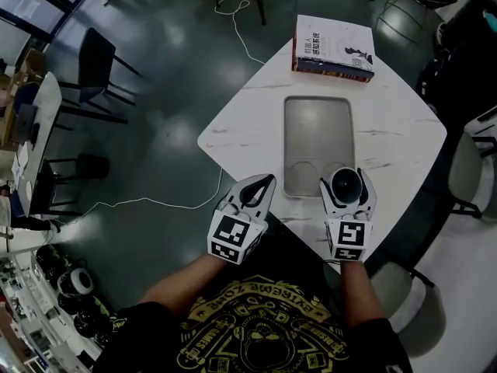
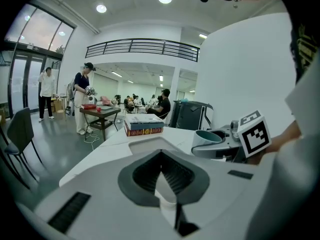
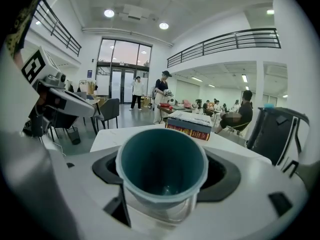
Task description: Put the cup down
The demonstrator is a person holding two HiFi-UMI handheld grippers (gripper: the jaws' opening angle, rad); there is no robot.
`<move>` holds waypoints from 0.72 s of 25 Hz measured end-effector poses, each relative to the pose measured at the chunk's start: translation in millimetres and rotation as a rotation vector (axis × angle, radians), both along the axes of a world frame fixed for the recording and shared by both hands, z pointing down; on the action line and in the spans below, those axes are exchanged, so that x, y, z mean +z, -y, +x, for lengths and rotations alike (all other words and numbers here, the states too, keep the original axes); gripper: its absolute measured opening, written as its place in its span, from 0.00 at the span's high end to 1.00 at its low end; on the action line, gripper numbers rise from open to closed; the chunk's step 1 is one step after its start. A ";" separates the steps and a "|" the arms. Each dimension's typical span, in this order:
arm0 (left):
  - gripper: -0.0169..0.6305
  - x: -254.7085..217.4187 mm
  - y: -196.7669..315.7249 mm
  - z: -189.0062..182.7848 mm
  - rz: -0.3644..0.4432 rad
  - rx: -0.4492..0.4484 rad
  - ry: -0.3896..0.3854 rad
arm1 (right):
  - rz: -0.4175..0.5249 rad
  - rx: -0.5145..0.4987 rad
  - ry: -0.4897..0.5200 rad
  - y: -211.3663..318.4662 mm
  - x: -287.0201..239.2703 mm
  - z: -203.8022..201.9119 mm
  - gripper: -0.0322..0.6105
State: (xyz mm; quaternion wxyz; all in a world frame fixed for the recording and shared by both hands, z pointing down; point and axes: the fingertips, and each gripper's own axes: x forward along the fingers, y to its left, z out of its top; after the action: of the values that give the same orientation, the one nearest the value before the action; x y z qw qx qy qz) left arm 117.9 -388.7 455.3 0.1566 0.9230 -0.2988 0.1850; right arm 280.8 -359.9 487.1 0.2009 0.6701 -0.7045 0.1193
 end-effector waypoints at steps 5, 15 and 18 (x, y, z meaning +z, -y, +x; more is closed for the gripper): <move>0.98 6.3 0.9 -1.3 -0.010 -0.034 0.026 | -0.008 -0.031 0.022 8.4 16.4 -0.1 0.35; 0.98 16.9 1.4 5.9 -0.034 -0.054 0.057 | -0.012 -0.045 0.055 17.4 39.0 9.6 0.35; 0.98 19.1 1.7 9.2 -0.037 -0.055 0.064 | -0.002 -0.055 0.067 17.8 43.2 9.7 0.35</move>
State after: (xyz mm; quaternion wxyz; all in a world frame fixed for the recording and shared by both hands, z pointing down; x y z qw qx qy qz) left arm 127.1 -390.4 474.5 0.1689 0.9050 -0.3257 0.2155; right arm 290.6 -377.7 530.2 0.1811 0.6457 -0.7290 0.1369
